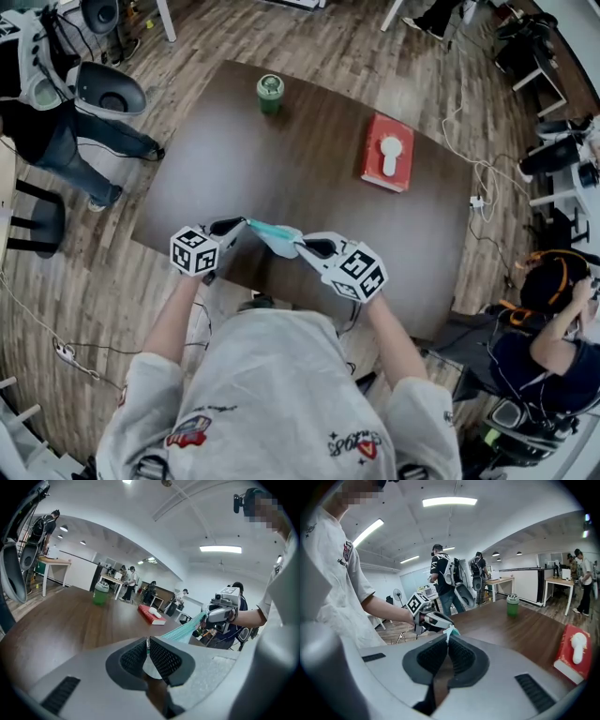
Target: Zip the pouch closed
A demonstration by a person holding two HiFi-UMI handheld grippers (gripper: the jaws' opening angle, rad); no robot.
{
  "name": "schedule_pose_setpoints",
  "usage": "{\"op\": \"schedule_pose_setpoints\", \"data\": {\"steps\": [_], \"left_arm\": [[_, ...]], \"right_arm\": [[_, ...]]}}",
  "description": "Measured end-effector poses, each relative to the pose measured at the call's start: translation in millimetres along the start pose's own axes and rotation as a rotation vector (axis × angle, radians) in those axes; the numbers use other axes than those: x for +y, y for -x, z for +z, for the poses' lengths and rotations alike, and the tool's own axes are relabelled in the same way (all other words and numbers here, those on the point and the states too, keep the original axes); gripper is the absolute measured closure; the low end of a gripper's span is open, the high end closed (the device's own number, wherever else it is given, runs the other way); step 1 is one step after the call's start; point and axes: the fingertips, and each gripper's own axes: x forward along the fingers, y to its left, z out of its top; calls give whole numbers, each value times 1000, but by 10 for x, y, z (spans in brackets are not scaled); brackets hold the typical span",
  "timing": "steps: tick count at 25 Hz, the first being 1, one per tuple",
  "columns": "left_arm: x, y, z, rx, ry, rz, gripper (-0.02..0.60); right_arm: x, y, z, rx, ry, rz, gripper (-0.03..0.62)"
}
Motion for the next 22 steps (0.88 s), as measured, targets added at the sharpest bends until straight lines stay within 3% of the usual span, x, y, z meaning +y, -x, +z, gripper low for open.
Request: {"op": "schedule_pose_setpoints", "data": {"steps": [15,22], "left_arm": [[39,136,183,-72,2,56,575],[99,247,550,-139,-113,198,575]], "right_arm": [[-113,195,141,-89,-77,-76,580],[-333,372,268,-156,-102,-151,579]]}}
